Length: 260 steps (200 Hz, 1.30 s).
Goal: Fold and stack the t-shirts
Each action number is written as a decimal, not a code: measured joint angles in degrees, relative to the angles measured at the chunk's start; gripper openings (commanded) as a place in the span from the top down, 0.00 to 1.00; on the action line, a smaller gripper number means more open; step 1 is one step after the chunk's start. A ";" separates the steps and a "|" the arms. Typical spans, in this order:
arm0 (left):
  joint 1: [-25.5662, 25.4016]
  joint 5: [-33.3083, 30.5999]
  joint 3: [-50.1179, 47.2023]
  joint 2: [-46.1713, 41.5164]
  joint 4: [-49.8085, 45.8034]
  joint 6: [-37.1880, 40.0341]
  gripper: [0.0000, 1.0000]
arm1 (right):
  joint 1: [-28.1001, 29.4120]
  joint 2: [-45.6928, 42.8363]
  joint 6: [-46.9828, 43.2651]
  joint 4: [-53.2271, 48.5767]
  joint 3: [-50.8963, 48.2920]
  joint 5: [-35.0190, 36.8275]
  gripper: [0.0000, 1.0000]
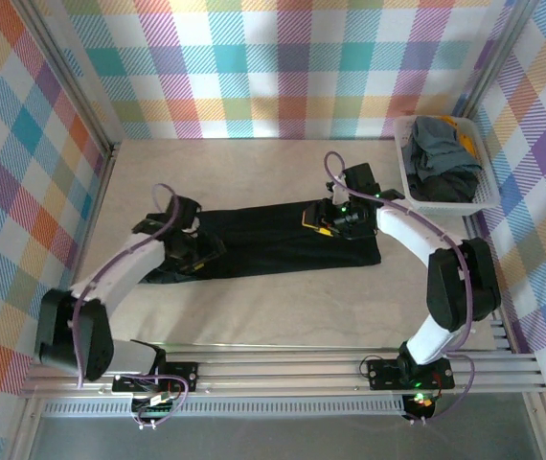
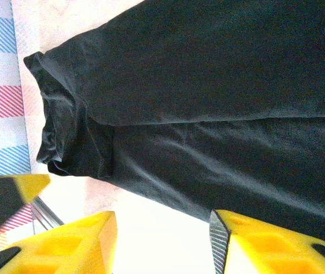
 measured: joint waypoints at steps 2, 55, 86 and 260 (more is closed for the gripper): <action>0.48 -0.09 0.00 -0.39 0.09 -0.17 0.41 | 0.00 0.04 0.00 0.02 0.00 -0.04 0.53; 8.70 -2.47 0.17 9.53 1.68 -1.20 0.45 | 0.00 0.50 -0.02 0.13 0.02 -1.46 0.54; 8.37 -1.20 -4.74 6.84 2.16 -1.44 0.47 | 0.00 0.50 0.00 0.13 0.00 -1.84 0.54; 22.77 -2.21 -1.81 8.79 5.16 3.82 0.55 | 0.57 1.11 0.26 6.19 -0.22 -9.01 0.54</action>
